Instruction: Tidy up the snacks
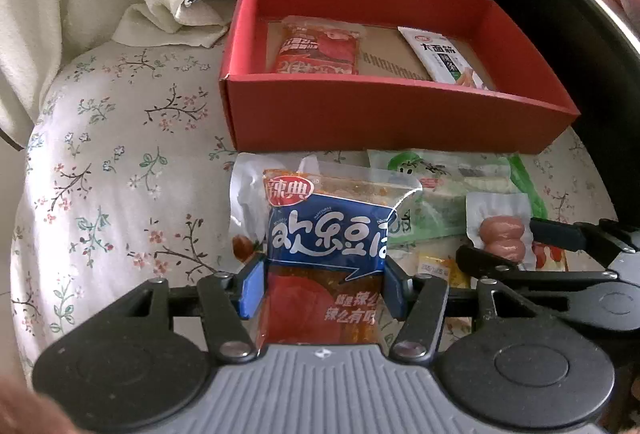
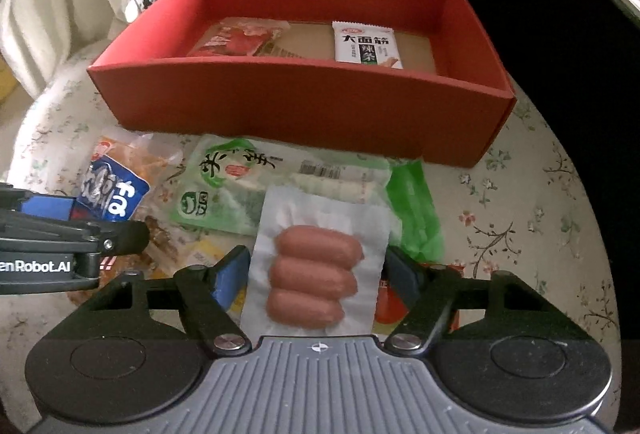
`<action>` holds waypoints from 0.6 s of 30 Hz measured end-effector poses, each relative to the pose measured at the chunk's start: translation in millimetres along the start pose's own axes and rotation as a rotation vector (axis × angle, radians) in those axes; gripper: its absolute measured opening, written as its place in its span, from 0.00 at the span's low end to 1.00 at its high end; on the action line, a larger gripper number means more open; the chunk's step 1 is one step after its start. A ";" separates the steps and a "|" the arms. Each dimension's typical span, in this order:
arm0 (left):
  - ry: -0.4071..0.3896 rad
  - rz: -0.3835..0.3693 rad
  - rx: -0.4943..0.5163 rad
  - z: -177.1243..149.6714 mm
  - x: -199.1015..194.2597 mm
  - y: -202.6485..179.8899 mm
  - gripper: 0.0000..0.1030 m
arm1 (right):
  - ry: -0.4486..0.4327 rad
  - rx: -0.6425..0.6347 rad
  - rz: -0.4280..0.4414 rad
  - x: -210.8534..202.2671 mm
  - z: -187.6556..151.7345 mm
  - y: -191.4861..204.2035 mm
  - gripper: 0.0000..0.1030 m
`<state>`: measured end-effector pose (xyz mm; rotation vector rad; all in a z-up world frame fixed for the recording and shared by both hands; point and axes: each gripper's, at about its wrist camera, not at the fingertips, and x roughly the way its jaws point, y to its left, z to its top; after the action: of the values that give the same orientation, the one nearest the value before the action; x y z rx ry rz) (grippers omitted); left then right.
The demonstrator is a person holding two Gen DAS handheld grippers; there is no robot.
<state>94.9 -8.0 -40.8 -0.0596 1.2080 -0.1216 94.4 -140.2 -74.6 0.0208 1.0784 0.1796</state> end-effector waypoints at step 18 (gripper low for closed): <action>-0.079 -0.021 0.013 2.0 -20.0 -6.7 0.50 | -0.114 0.047 0.060 -37.6 10.3 -16.3 0.75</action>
<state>89.4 -12.1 -20.8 -0.0648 1.1282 -0.1439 88.3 -161.4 -38.5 0.1050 0.9683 0.2046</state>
